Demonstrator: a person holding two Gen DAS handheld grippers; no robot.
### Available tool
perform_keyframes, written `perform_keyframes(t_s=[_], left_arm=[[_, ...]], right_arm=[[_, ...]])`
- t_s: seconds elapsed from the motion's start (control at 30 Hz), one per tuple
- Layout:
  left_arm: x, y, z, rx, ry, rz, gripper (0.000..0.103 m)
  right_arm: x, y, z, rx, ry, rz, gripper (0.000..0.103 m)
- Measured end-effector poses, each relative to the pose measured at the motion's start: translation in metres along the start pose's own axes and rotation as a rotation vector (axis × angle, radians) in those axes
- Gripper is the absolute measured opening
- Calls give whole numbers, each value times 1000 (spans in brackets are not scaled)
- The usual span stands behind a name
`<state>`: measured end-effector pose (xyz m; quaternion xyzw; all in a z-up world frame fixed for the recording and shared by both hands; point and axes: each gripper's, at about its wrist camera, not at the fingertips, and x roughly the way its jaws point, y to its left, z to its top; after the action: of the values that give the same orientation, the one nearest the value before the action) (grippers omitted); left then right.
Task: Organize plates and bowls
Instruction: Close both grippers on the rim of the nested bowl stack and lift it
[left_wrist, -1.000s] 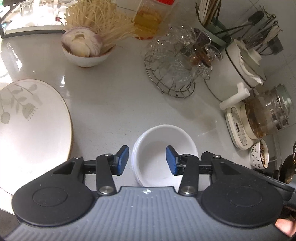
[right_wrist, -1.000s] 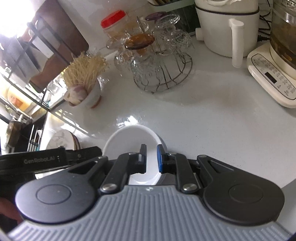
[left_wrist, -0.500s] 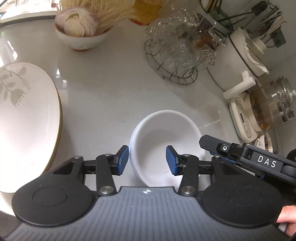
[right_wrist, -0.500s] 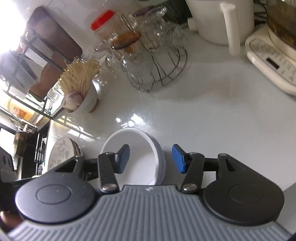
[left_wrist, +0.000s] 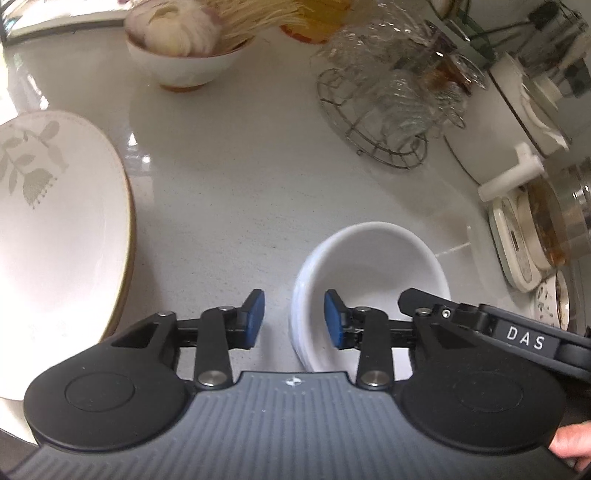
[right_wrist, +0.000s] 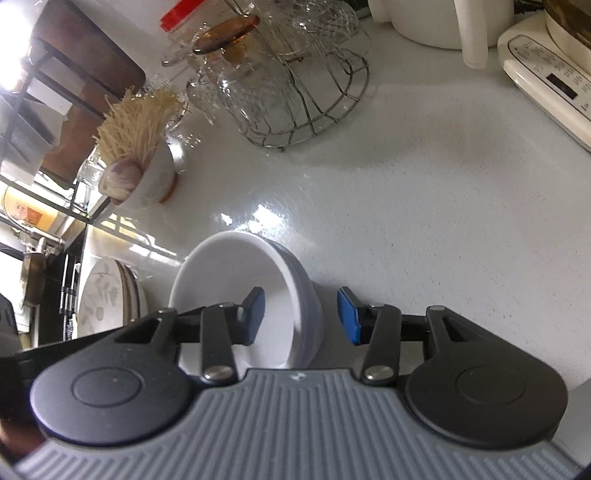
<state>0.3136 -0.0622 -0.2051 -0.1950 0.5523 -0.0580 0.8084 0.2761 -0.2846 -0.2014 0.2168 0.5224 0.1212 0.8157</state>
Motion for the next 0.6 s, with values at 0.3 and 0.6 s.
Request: perform_keyframes(t_s=[0.3,0.6], left_arm=[[0,4,0,-1,11,-9,24],[13,6,-4,-42,25,-28,20]], right_arm=[[10,4,2,-22,30,-10,20],[13,6,1,-57,41,-6,20]])
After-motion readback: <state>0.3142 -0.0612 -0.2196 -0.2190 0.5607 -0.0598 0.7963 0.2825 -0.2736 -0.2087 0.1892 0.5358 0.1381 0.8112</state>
